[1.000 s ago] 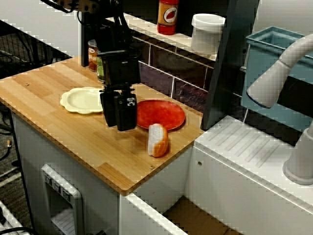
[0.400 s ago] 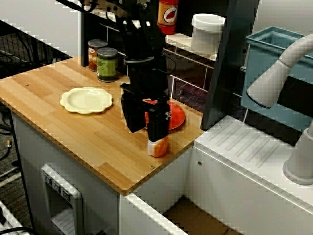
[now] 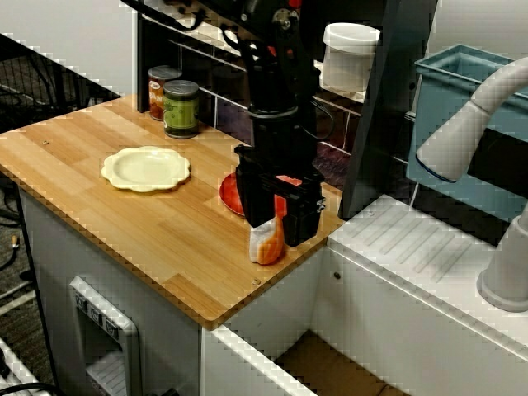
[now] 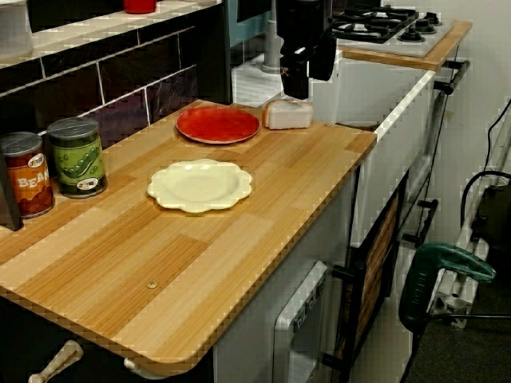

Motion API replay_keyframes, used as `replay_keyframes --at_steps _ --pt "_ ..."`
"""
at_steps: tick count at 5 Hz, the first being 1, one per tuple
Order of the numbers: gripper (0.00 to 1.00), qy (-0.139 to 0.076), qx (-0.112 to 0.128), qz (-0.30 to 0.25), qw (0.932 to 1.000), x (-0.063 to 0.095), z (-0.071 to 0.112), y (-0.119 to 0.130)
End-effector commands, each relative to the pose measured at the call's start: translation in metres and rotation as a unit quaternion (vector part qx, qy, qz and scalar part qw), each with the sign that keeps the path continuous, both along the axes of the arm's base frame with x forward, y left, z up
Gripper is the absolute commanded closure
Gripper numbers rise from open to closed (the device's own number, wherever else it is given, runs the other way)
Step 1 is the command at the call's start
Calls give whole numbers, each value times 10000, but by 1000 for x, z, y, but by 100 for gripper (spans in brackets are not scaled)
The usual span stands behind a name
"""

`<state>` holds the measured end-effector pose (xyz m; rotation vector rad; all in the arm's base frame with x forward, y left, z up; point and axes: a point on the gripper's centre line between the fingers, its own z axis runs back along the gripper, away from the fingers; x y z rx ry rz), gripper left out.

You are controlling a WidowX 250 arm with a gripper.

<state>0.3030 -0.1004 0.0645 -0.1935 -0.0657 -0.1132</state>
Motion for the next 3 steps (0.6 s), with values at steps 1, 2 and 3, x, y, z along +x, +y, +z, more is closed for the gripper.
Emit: replay_keyframes --at_steps 1,2,3 --pt "0 -263 140 24 9996 21 2 4" --pt "0 -208 127 -58 9997 24 3 5" --pt "0 -184 96 -64 9998 23 3 11"
